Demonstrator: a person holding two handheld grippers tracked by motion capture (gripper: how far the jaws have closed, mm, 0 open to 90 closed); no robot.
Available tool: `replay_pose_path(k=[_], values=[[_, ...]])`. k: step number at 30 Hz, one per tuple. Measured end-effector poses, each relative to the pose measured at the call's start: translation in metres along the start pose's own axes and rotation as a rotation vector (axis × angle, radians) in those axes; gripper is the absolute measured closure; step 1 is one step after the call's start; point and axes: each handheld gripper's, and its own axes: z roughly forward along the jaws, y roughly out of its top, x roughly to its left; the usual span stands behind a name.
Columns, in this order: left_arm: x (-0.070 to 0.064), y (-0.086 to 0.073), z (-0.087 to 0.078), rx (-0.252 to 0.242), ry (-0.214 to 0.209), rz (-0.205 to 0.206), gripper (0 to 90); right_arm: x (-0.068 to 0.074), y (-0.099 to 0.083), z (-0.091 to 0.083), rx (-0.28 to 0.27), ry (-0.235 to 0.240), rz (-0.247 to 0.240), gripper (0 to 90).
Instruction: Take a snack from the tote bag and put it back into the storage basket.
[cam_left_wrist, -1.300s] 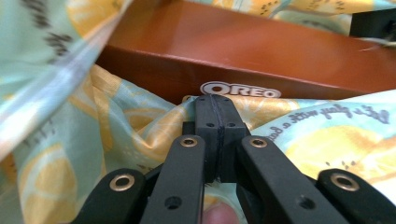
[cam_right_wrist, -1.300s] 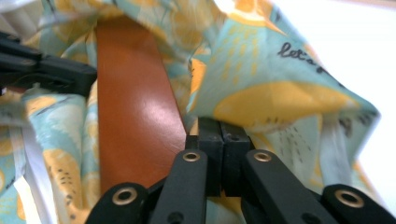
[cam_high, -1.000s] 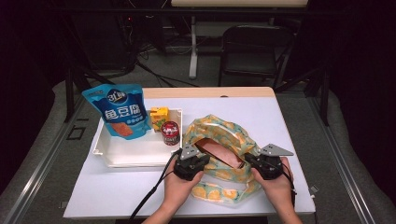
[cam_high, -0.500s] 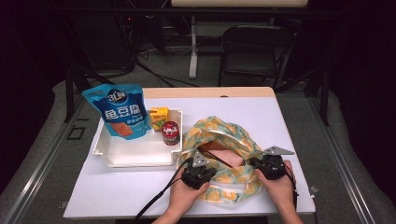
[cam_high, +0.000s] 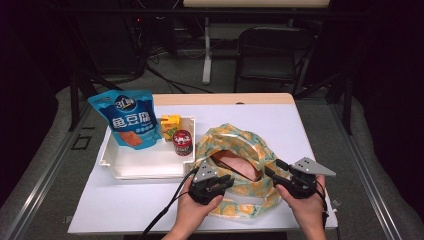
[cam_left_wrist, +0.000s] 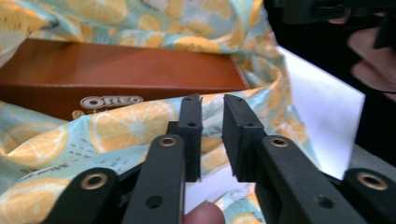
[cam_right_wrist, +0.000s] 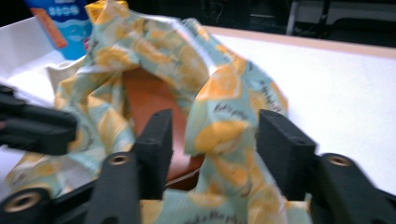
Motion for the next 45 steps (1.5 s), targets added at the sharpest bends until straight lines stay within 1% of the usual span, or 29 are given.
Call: replay_pose_path(k=[2,4,5,6,7,8,10,11,12,13,15,16,19,21,22,25,26,28,31,34,36,37,39,40,41,42,43,44,45], values=[[-0.001,0.000,0.001,-0.002,-0.018,0.006,71.2,-0.002,0.004,0.006,0.007,-0.021,0.001,37.1],[-0.003,-0.001,0.005,0.004,-0.026,0.022,63.9,-0.007,0.006,0.017,0.050,-0.018,0.005,33.7],[-0.004,-0.002,0.009,0.013,-0.026,0.034,61.2,-0.009,0.005,0.024,0.065,-0.018,0.014,34.0],[-0.005,-0.003,0.012,0.036,-0.025,0.048,58.1,-0.010,0.004,0.029,0.090,-0.011,0.009,37.8],[-0.006,-0.005,0.017,0.053,-0.021,0.055,56.9,-0.011,0.002,0.035,0.106,-0.002,0.009,46.5],[-0.006,-0.007,0.021,0.077,-0.014,0.067,59.4,-0.012,0.000,0.040,0.126,0.008,-0.004,58.9],[-0.006,-0.012,0.031,0.114,-0.007,0.064,67.4,-0.013,-0.003,0.047,0.149,-0.012,-0.027,79.1],[-0.006,-0.014,0.035,0.136,-0.006,0.068,75.2,-0.015,-0.003,0.050,0.163,-0.019,-0.025,85.4],[-0.006,-0.016,0.039,0.169,0.000,0.065,81.8,-0.019,-0.004,0.052,0.178,-0.038,-0.029,88.3],[-0.005,-0.019,0.045,0.203,-0.002,0.042,86.9,-0.022,-0.005,0.055,0.183,-0.071,-0.020,89.6],[-0.003,-0.023,0.051,0.243,-0.002,0.029,90.0,-0.033,-0.009,0.061,0.212,-0.112,0.001,90.0],[-0.003,-0.024,0.052,0.249,-0.001,0.029,90.0,-0.038,-0.011,0.064,0.229,-0.146,0.012,90.0],[-0.004,-0.025,0.051,0.257,-0.009,0.035,90.0,-0.054,-0.021,0.070,0.274,-0.197,0.046,90.0],[-0.005,-0.025,0.050,0.261,-0.015,0.049,90.0,-0.062,-0.028,0.074,0.312,-0.219,0.045,90.0],[-0.006,-0.025,0.049,0.263,-0.023,0.056,90.0,-0.064,-0.031,0.074,0.310,-0.214,0.052,88.8],[-0.007,-0.025,0.046,0.245,-0.034,0.062,88.4,-0.063,-0.029,0.066,0.242,-0.200,0.077,60.8],[-0.007,-0.025,0.045,0.232,-0.033,0.050,84.7,-0.059,-0.025,0.058,0.207,-0.183,0.084,56.0],[-0.007,-0.021,0.041,0.203,-0.045,0.040,81.4,-0.051,-0.020,0.048,0.157,-0.166,0.082,49.7],[-0.009,-0.014,0.036,0.154,-0.048,0.046,76.5,-0.035,-0.012,0.029,0.096,-0.139,0.046,47.1],[-0.014,-0.009,0.033,0.108,-0.055,0.064,70.1,-0.018,-0.011,0.017,0.053,-0.086,0.014,49.0],[-0.017,-0.007,0.036,0.106,-0.067,0.060,68.9,-0.009,-0.012,0.015,0.068,-0.007,-0.005,53.3],[-0.019,-0.007,0.039,0.107,-0.053,0.065,69.1,-0.006,-0.014,0.017,0.092,0.004,-0.019,54.7],[-0.020,-0.008,0.044,0.144,-0.064,0.072,75.5,-0.004,-0.017,0.023,0.129,0.044,-0.020,60.6],[-0.020,-0.009,0.048,0.157,-0.070,0.063,80.5,-0.004,-0.019,0.027,0.141,0.050,-0.018,63.1],[-0.020,-0.011,0.052,0.179,-0.064,0.048,84.3,-0.004,-0.021,0.029,0.160,0.058,-0.018,69.2],[-0.019,-0.012,0.055,0.195,-0.066,0.044,87.3,-0.004,-0.023,0.033,0.178,0.058,-0.015,73.5],[-0.017,-0.014,0.057,0.222,-0.085,0.037,88.7,-0.004,-0.024,0.035,0.189,0.047,-0.018,77.2],[-0.017,-0.016,0.059,0.229,-0.085,0.032,89.5,-0.006,-0.026,0.036,0.206,0.034,-0.022,80.5],[-0.016,-0.017,0.061,0.250,-0.080,0.037,89.6,-0.008,-0.027,0.038,0.217,0.036,-0.002,84.2]])
